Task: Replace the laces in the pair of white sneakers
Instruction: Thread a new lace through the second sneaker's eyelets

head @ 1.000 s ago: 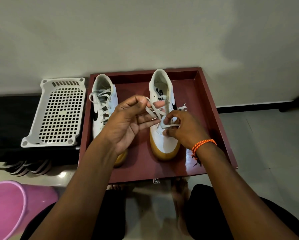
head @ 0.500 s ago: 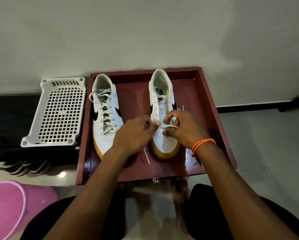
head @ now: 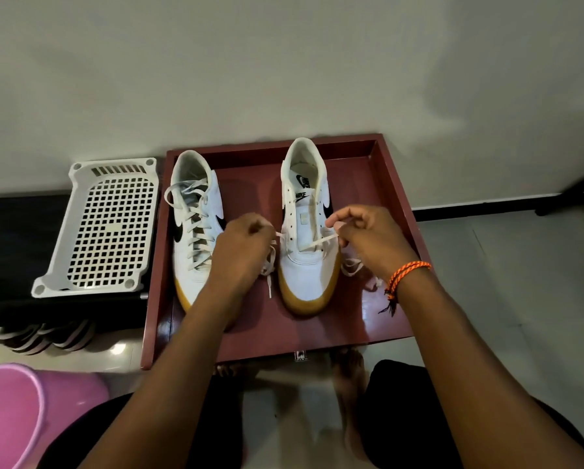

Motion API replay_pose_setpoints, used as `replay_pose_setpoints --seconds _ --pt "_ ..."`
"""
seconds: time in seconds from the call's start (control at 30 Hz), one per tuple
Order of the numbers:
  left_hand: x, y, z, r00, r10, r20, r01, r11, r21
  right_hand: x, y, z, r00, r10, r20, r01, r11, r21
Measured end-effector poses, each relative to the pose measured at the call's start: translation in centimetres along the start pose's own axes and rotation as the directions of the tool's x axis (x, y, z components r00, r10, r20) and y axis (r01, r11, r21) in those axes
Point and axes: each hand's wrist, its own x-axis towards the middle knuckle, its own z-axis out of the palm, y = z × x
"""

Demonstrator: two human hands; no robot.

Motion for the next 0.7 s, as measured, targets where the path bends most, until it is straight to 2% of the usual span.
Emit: replay_pose_setpoints --seconds 0.03,0.07,0.1,0.17,0.23,0.33,0.43,0.5,0.53,0.6,0.63,0.67,0.7 --pt "-0.6 -0.2 0.3 0.973 0.216 -0.083 -0.185 0.942 0.279 -0.1 -0.1 0.0 1.0 -0.021 0.015 0.021 1.0 0.006" --pt "-0.8 -0.4 0.8 0.91 0.41 -0.069 -0.329 0.812 0.481 -0.2 -0.3 0.0 0.998 -0.05 0.044 0.048 0.998 0.036" --pt "-0.6 -0.6 1.3 0.862 0.507 -0.006 -0.43 0.738 0.52 -0.3 -0.6 0.0 0.993 -0.085 0.08 0.077 0.992 0.096" --pt "0.1 -0.6 2.3 0.85 0.513 0.116 -0.521 0.791 0.32 -0.7 -1.4 -0.2 0.971 -0.179 0.16 0.129 0.951 0.279" --pt "0.0 -0.7 3.1 0.871 0.458 0.176 -0.478 0.873 0.094 -1.0 -2.1 -0.4 0.944 -0.259 0.206 0.143 0.881 0.452" --pt "-0.8 0.5 2.7 0.926 0.323 0.196 -0.275 0.932 -0.236 -0.9 -2.5 -0.9 0.938 -0.283 0.199 0.09 0.755 0.649" --pt "-1.2 2.1 1.0 0.929 0.248 0.273 -0.077 0.855 -0.513 -0.5 -2.5 -1.7 0.942 -0.292 0.164 0.023 0.545 0.838" --pt "-1.4 3.1 0.1 0.945 0.206 0.254 -0.003 0.782 -0.623 -0.3 -2.4 -2.2 0.952 -0.281 0.119 -0.001 0.389 0.921" --pt "-1.5 3.5 -0.1 0.967 0.132 0.219 0.048 0.746 -0.664 -0.2 -2.4 -2.3 0.958 -0.271 0.095 0.008 0.357 0.934" --pt "-1.6 3.5 0.0 0.995 -0.051 0.084 0.093 0.754 -0.65 -0.1 -2.2 -2.2 0.964 -0.263 0.045 0.074 0.425 0.902" --pt "-1.4 3.0 0.2 0.997 -0.061 -0.037 0.03 0.822 -0.569 -0.1 -2.2 -2.0 0.963 -0.268 0.028 0.116 0.507 0.854" --pt "-1.2 2.4 0.2 0.989 -0.001 -0.146 -0.065 0.891 -0.449 -0.2 -2.2 -1.7 0.96 -0.278 0.029 0.149 0.597 0.788" --pt "-1.2 2.1 0.3 0.975 0.106 -0.195 -0.17 0.921 -0.35 -0.3 -2.1 -1.3 0.956 -0.288 0.046 0.171 0.682 0.711"
